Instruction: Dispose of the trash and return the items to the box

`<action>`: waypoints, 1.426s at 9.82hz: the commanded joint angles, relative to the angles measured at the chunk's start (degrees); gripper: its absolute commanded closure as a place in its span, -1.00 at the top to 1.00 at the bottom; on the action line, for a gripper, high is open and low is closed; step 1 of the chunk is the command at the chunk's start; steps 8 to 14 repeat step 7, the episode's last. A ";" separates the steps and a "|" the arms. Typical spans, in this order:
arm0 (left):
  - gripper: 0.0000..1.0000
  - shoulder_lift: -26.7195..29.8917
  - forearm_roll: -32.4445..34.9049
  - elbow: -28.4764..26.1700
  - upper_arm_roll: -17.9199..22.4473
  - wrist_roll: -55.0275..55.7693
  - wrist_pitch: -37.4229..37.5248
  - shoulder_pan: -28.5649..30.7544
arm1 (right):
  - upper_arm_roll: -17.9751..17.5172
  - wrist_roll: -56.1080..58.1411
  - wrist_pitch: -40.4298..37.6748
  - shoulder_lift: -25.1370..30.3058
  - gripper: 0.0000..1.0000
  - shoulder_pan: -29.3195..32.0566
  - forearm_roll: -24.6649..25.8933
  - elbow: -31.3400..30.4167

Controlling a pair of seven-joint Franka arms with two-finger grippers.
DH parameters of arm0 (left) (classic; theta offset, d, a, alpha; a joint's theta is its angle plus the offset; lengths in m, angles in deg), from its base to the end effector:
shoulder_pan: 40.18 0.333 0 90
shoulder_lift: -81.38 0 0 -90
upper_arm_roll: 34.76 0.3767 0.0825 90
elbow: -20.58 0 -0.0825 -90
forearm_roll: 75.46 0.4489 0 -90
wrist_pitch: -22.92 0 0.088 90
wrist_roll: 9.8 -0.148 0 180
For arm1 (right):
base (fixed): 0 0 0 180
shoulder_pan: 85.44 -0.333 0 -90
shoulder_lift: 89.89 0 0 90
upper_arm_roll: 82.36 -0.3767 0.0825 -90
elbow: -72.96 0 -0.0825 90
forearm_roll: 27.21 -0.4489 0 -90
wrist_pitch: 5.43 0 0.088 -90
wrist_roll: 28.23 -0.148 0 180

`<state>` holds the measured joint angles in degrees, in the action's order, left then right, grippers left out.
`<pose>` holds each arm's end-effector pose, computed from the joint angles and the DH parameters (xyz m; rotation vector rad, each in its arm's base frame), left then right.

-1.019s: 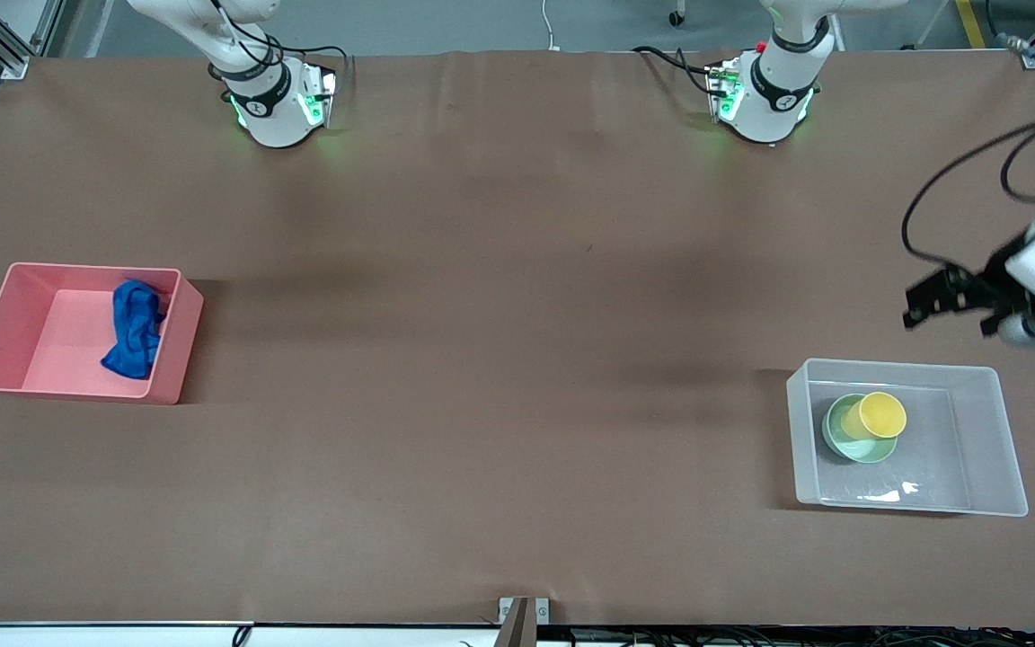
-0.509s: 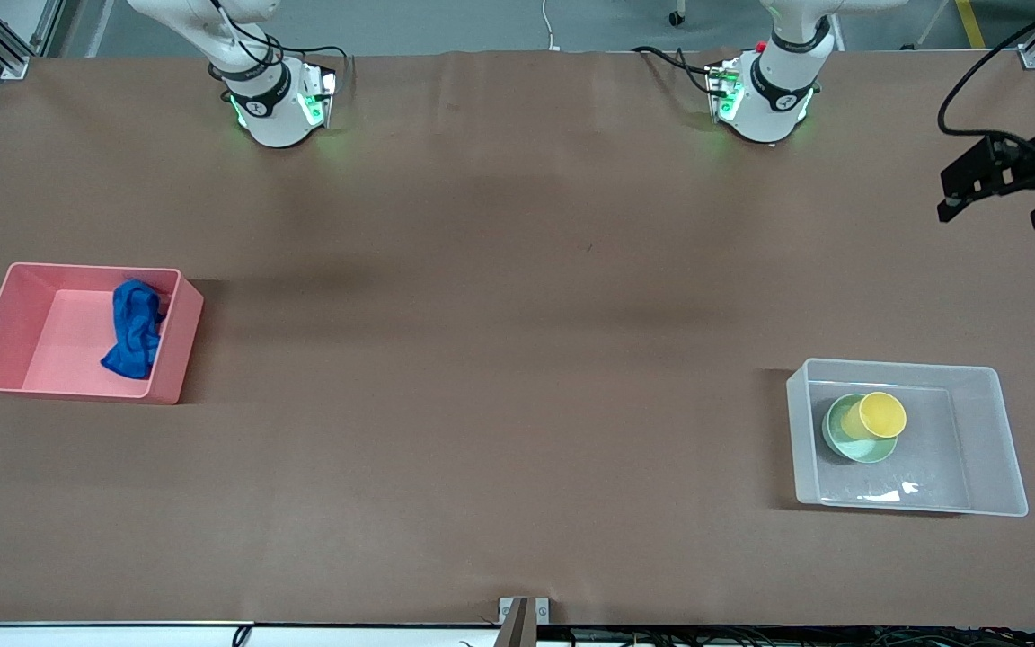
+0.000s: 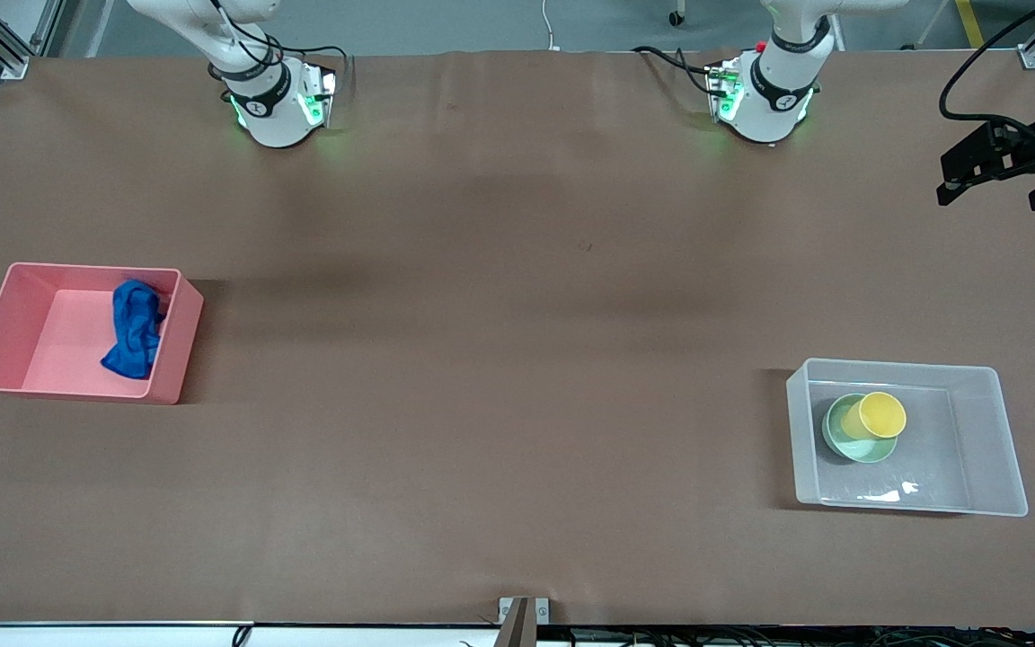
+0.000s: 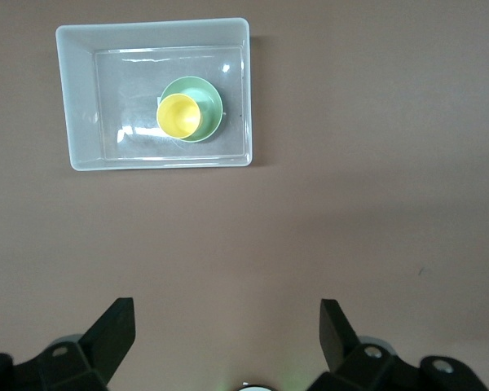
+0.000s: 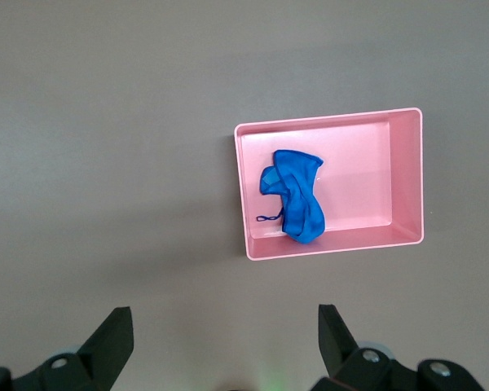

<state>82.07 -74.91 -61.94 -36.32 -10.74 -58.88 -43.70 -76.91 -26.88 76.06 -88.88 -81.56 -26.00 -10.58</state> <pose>0.5963 -0.0516 0.7081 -3.1275 0.1623 0.0003 0.5870 -0.1005 0.7017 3.1161 -0.2219 -0.0312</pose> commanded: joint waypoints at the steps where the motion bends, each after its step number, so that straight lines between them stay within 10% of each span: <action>1: 1.00 0.28 -0.46 -2.91 1.46 0.50 -0.37 -0.88 | -0.26 -0.29 -0.72 -0.04 1.00 0.42 -0.69 0.57; 14: 1.00 0.19 -0.64 -3.09 1.47 3.49 -0.29 -1.14 | -0.26 -0.21 -0.72 -0.04 1.00 0.42 -0.69 0.57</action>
